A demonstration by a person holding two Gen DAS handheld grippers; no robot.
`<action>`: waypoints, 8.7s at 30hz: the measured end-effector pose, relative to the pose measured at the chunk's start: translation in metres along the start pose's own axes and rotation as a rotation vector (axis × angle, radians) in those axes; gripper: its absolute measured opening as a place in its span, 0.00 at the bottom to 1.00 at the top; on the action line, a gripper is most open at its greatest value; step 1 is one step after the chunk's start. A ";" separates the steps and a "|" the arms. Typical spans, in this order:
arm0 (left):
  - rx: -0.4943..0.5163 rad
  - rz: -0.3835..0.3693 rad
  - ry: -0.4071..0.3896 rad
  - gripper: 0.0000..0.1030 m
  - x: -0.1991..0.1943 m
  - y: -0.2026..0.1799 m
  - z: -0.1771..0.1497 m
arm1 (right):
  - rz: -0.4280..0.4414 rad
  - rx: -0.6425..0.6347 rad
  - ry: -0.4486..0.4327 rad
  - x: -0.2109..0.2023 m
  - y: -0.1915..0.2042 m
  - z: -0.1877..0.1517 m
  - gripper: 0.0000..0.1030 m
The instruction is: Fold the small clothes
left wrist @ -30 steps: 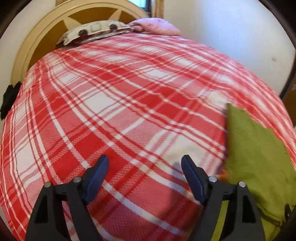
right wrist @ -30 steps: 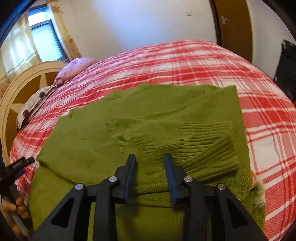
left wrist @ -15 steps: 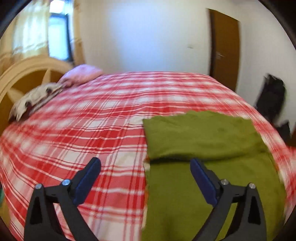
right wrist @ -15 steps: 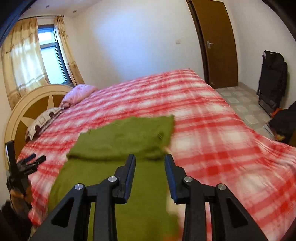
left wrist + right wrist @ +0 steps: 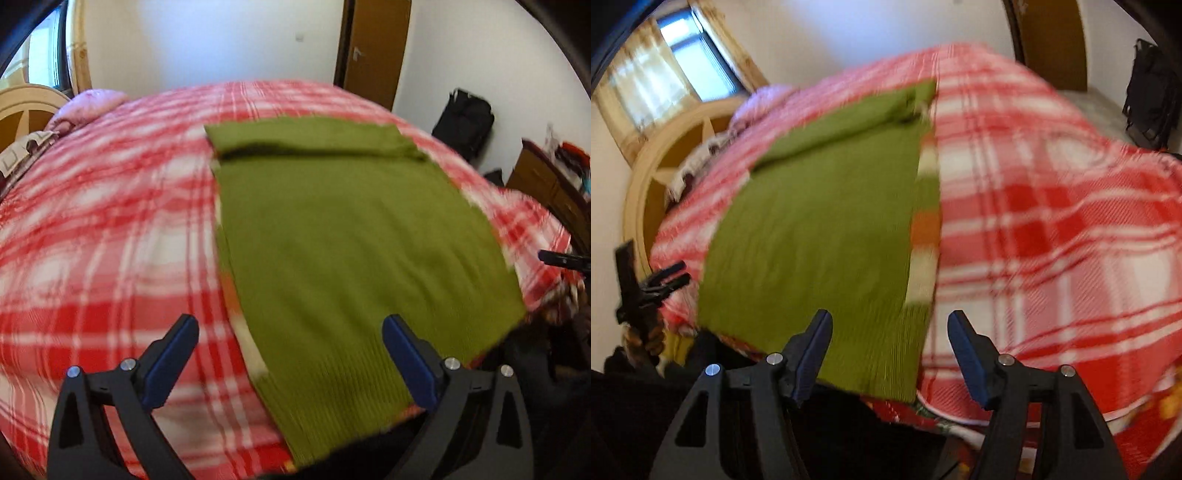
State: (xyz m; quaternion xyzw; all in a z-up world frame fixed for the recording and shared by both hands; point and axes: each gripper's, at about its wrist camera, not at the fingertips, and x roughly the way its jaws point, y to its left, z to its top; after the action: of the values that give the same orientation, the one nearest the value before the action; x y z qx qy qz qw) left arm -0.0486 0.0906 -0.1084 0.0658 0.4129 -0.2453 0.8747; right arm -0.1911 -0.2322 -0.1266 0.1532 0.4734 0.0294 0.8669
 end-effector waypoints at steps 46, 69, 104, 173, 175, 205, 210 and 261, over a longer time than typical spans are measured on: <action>-0.246 -0.269 0.001 0.07 0.010 0.018 0.084 | 0.495 0.309 -0.172 0.038 0.010 0.152 0.08; -0.111 0.034 -0.110 0.83 0.038 0.082 0.139 | 0.233 0.257 -0.354 0.028 -0.009 0.177 0.70; -0.052 -0.104 0.020 0.67 0.110 0.028 0.135 | -0.217 -0.221 -0.157 0.126 0.031 0.182 0.11; -0.174 0.057 -0.172 0.07 0.071 0.035 0.219 | -0.257 -0.335 -0.431 0.058 0.088 0.277 0.09; -0.197 0.070 -0.191 0.07 0.073 0.042 0.231 | -0.264 -0.347 -0.435 0.066 0.088 0.293 0.09; -0.018 0.073 -0.019 0.11 0.144 0.035 0.207 | -0.271 -0.271 -0.392 0.088 0.066 0.274 0.09; -0.053 0.068 -0.044 0.08 0.123 0.033 0.219 | -0.256 -0.298 -0.426 0.069 0.076 0.283 0.09; -0.158 0.298 -0.045 0.64 0.130 0.028 0.217 | -0.263 -0.131 -0.248 0.129 0.048 0.232 0.26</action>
State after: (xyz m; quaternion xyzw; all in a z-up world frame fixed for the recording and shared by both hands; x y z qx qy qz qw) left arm 0.1850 -0.0022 -0.0676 0.0517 0.3967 -0.0811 0.9129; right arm 0.0774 -0.2161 -0.1001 0.0358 0.3758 -0.0728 0.9231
